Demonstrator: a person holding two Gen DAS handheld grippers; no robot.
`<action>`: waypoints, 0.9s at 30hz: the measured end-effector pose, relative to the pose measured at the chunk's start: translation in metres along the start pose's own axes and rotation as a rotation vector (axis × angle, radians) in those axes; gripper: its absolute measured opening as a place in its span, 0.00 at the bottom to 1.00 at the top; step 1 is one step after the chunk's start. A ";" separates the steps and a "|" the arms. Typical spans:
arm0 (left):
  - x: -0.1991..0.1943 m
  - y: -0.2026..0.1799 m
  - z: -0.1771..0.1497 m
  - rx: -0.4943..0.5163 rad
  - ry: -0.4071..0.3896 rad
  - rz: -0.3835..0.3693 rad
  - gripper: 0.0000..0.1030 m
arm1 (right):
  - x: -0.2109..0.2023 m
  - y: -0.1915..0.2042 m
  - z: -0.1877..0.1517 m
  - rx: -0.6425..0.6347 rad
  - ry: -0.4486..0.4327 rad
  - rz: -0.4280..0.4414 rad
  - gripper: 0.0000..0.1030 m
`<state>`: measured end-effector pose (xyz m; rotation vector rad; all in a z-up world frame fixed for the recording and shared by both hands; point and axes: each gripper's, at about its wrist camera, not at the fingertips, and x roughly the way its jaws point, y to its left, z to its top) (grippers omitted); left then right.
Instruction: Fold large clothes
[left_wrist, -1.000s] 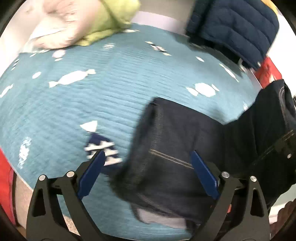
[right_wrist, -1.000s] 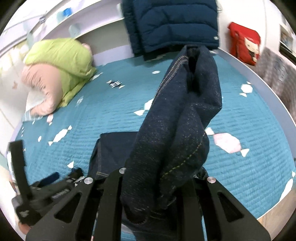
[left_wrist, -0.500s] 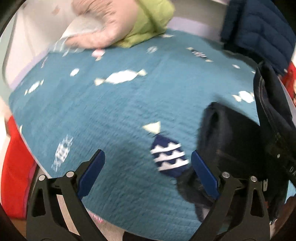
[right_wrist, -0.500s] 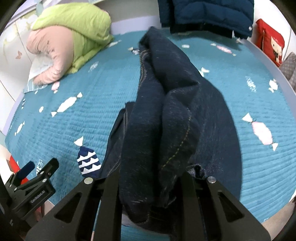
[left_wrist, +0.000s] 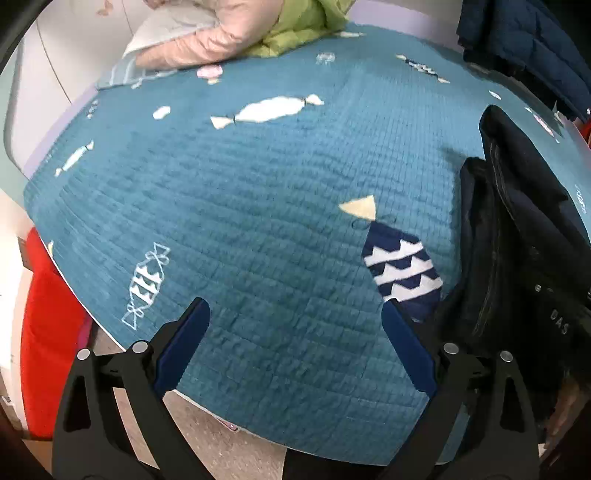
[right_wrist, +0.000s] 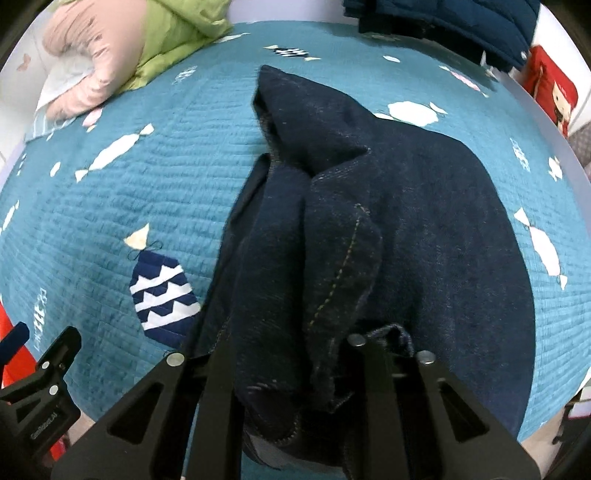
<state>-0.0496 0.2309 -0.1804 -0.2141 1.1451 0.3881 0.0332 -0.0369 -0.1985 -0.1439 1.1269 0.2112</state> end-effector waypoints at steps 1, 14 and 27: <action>0.003 0.003 -0.001 -0.006 0.010 -0.007 0.92 | 0.001 0.003 -0.001 -0.006 -0.002 0.005 0.26; 0.002 0.043 0.001 -0.071 -0.004 0.062 0.92 | 0.006 0.040 -0.023 -0.101 0.094 0.322 0.45; -0.026 0.014 0.026 -0.040 -0.078 0.000 0.92 | -0.004 0.016 -0.034 -0.004 0.317 0.795 0.35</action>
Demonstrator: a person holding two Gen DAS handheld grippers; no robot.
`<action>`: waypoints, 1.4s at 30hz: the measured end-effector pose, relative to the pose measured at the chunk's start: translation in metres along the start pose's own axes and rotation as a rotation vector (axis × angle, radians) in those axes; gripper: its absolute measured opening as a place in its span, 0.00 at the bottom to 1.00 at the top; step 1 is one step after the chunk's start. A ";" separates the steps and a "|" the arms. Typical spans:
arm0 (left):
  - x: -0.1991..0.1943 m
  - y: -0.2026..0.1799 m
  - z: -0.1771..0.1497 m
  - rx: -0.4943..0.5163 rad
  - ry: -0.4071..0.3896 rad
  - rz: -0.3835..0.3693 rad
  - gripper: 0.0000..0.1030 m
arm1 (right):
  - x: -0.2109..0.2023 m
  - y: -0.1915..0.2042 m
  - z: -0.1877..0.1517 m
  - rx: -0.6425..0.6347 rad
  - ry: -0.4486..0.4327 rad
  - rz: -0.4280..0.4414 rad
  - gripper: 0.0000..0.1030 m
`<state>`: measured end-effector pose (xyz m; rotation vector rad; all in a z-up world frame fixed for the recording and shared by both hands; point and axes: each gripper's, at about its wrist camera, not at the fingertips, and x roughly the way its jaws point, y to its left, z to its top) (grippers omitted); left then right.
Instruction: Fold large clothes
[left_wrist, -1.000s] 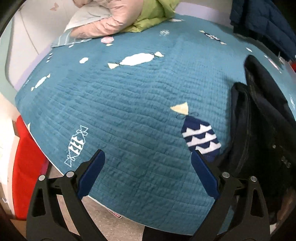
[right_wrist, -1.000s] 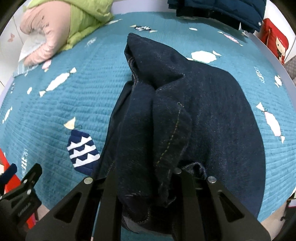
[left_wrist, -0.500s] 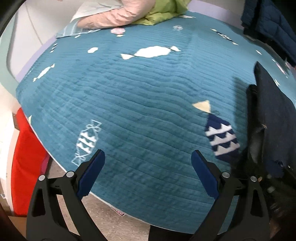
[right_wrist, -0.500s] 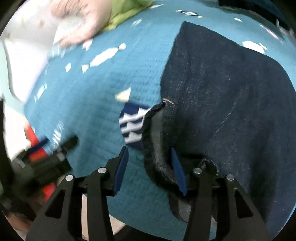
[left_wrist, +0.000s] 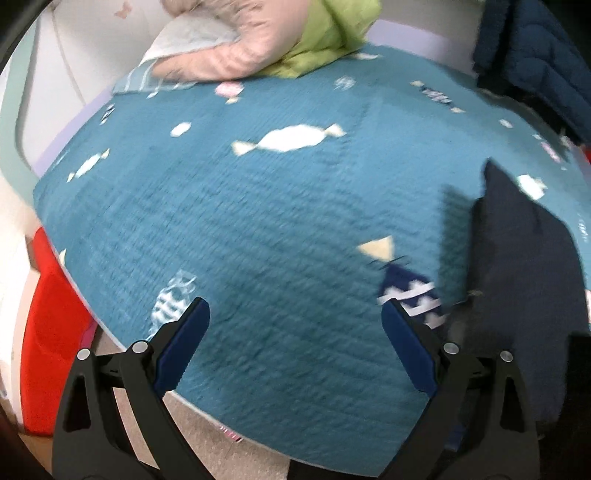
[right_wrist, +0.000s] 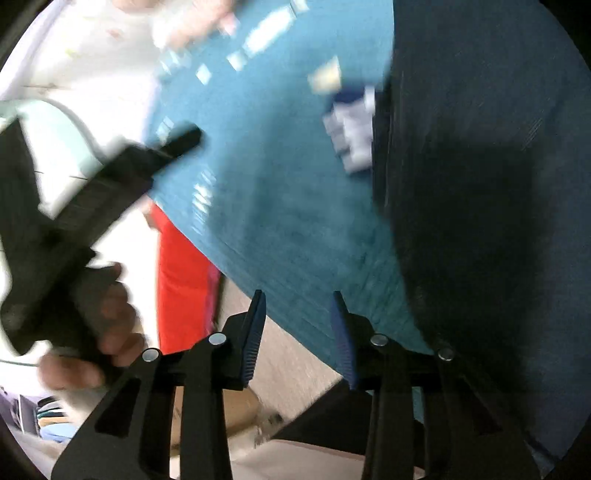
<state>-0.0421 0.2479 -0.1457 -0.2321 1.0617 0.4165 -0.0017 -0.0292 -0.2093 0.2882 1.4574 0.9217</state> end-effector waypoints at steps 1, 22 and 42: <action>-0.002 -0.006 0.002 0.003 0.002 -0.031 0.92 | -0.015 0.003 0.001 -0.026 -0.043 -0.029 0.35; 0.075 -0.108 -0.047 0.109 0.504 -0.421 0.75 | -0.126 -0.101 -0.066 0.491 -0.010 -0.441 0.01; 0.052 -0.155 -0.062 0.243 0.564 -0.424 0.10 | -0.052 -0.129 -0.041 0.435 0.088 -0.439 0.01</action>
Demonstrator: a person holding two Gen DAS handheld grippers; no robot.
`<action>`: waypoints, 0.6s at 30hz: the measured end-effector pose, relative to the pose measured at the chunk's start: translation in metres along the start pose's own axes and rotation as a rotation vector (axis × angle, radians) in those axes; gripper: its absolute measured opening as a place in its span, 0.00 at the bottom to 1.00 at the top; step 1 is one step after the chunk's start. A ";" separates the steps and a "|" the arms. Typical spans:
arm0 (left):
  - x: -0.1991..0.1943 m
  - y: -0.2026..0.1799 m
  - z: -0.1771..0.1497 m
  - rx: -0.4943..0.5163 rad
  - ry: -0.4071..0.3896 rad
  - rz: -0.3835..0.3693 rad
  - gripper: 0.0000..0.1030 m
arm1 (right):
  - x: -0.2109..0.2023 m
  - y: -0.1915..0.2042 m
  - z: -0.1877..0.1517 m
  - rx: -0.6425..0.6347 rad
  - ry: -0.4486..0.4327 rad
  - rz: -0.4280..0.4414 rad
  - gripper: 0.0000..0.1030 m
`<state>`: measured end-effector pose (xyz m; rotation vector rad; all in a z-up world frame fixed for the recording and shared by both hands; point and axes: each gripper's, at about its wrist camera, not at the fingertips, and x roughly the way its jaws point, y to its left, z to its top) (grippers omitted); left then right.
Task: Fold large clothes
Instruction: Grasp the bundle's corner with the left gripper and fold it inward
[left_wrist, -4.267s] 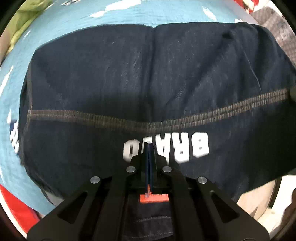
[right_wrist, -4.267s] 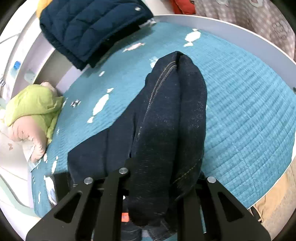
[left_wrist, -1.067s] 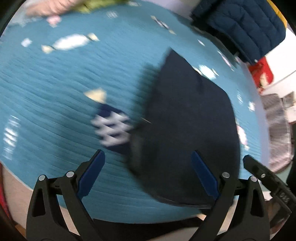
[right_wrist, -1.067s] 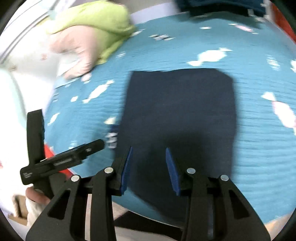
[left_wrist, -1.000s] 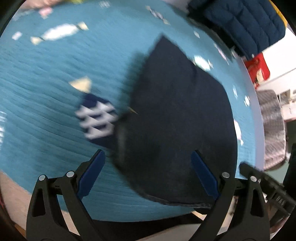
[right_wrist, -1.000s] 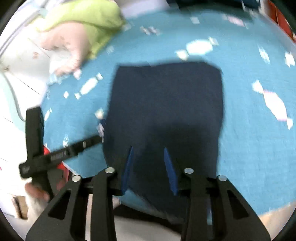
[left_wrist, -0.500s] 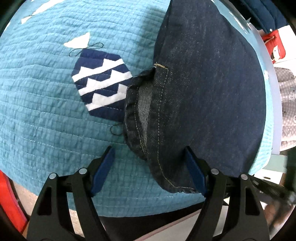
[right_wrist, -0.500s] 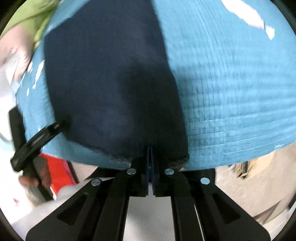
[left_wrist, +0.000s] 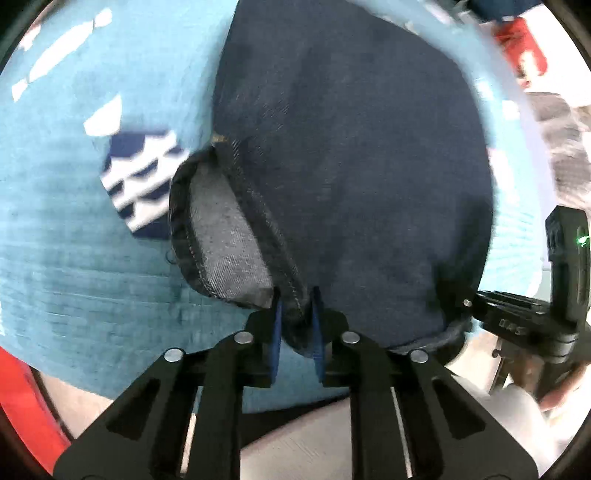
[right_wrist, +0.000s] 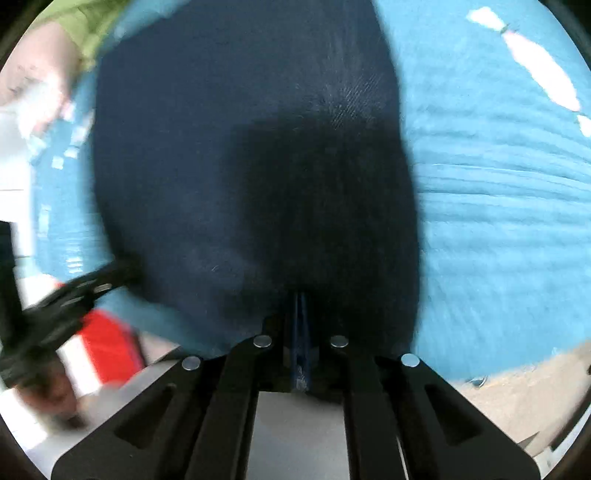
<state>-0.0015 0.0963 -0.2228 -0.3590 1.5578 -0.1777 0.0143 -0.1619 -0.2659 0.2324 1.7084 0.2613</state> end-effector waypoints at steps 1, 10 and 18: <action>0.005 0.004 0.001 -0.021 0.007 -0.020 0.10 | -0.004 0.002 0.002 -0.002 0.023 0.003 0.00; -0.081 -0.025 0.019 0.070 -0.164 -0.032 0.11 | -0.084 0.027 0.025 -0.067 -0.228 0.020 0.06; -0.046 -0.007 0.029 0.071 -0.065 0.039 0.11 | -0.040 0.056 0.033 -0.153 -0.131 -0.102 0.01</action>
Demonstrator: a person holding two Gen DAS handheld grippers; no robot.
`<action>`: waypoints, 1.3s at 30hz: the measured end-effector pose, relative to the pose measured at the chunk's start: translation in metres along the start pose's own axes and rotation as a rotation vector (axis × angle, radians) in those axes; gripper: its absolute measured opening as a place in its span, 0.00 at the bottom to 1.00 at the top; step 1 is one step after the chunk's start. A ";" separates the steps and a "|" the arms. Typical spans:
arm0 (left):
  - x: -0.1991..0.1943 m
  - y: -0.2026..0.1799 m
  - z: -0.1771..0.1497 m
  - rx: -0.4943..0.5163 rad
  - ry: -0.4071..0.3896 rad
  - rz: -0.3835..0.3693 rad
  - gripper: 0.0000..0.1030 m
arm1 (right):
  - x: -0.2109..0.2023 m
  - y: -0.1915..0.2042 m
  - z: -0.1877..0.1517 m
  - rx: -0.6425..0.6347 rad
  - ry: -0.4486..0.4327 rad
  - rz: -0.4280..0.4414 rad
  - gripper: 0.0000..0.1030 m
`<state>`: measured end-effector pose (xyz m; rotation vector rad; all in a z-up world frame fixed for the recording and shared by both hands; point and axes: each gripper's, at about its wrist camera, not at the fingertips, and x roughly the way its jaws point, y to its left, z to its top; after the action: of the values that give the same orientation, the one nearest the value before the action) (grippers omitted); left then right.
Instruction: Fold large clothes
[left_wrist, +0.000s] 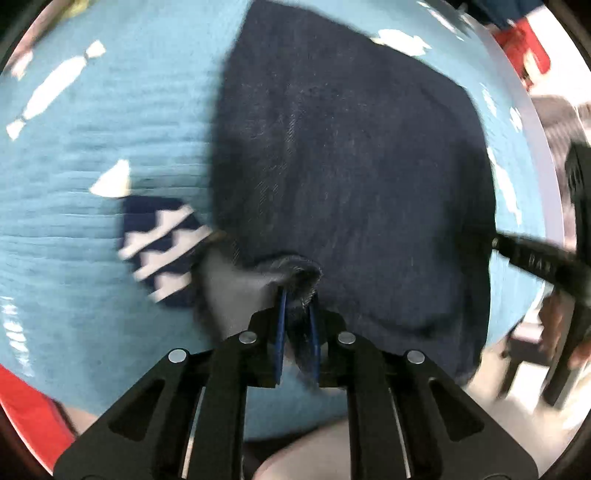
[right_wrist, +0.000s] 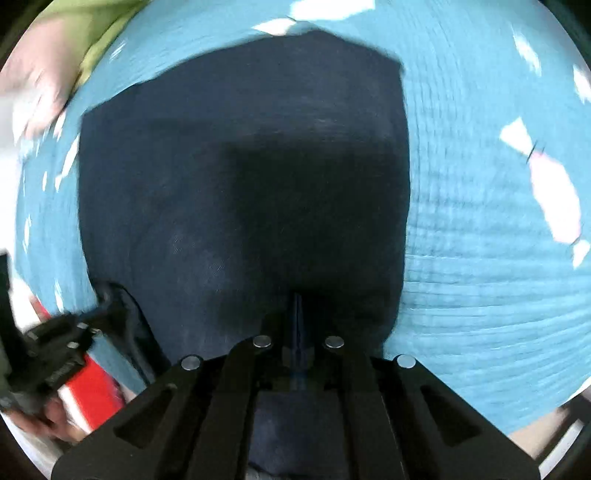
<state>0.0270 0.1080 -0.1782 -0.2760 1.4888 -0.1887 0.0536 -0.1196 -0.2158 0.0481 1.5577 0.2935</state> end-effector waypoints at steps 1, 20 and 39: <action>-0.002 0.005 -0.010 -0.007 0.026 0.005 0.11 | 0.001 0.010 -0.007 -0.014 0.033 0.066 0.06; -0.020 -0.020 -0.008 0.024 -0.028 0.023 0.08 | 0.002 0.014 -0.007 0.045 0.043 0.088 0.06; 0.043 -0.024 0.101 -0.039 -0.024 0.054 0.05 | 0.042 0.033 0.077 0.130 -0.086 -0.010 0.00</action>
<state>0.1322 0.0796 -0.2059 -0.2679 1.4758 -0.1125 0.1240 -0.0672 -0.2482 0.1526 1.4892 0.1797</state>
